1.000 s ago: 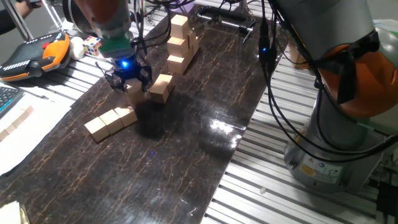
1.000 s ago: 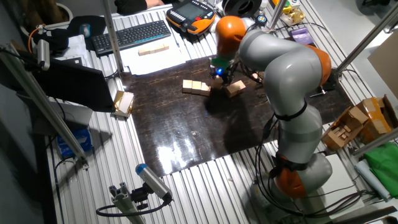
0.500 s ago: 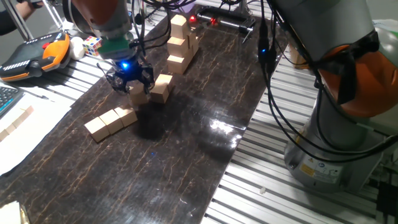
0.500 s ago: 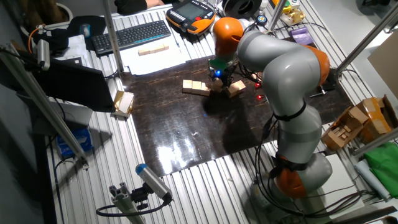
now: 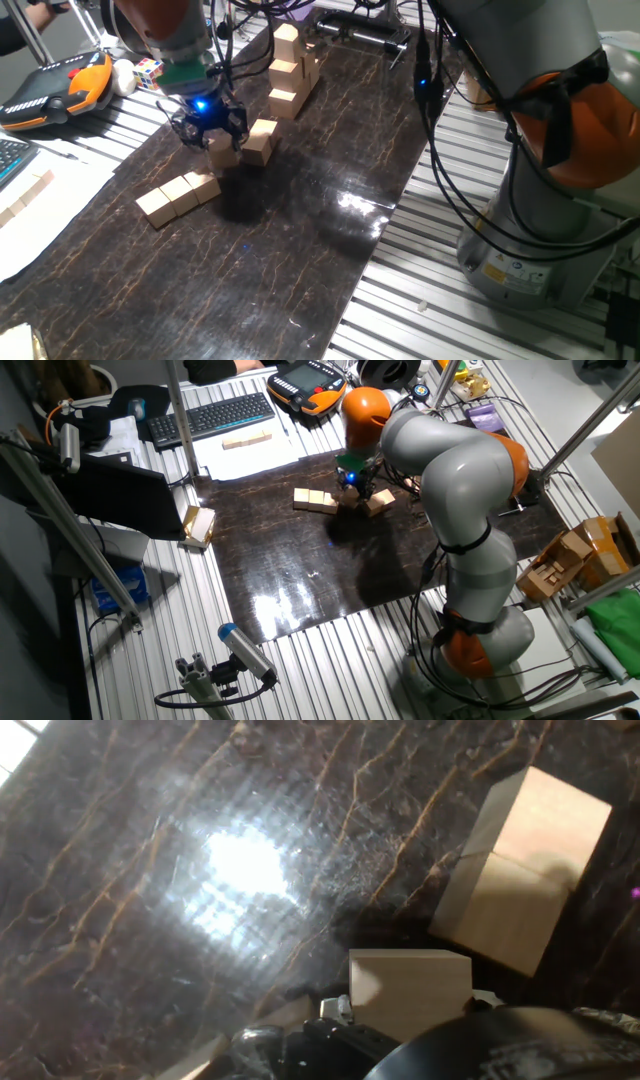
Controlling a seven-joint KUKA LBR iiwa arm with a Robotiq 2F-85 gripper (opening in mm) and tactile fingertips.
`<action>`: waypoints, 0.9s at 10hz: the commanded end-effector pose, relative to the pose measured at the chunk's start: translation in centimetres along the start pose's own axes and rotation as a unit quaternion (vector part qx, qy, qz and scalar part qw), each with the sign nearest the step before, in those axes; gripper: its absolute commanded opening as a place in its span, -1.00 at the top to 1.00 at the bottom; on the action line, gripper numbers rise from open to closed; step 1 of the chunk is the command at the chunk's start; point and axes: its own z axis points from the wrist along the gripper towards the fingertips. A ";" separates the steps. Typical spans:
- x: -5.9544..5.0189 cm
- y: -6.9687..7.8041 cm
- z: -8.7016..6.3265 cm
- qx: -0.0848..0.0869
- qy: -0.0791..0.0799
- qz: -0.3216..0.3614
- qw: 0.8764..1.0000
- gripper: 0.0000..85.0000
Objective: Stack the blocks into a pyramid shape
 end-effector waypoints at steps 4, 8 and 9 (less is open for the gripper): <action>0.0 0.0 0.0 0.002 0.014 0.021 1.000 0.98; 0.0 0.0 0.0 -0.004 0.010 0.083 0.996 0.96; 0.0 0.0 0.0 -0.008 0.007 0.094 0.996 0.95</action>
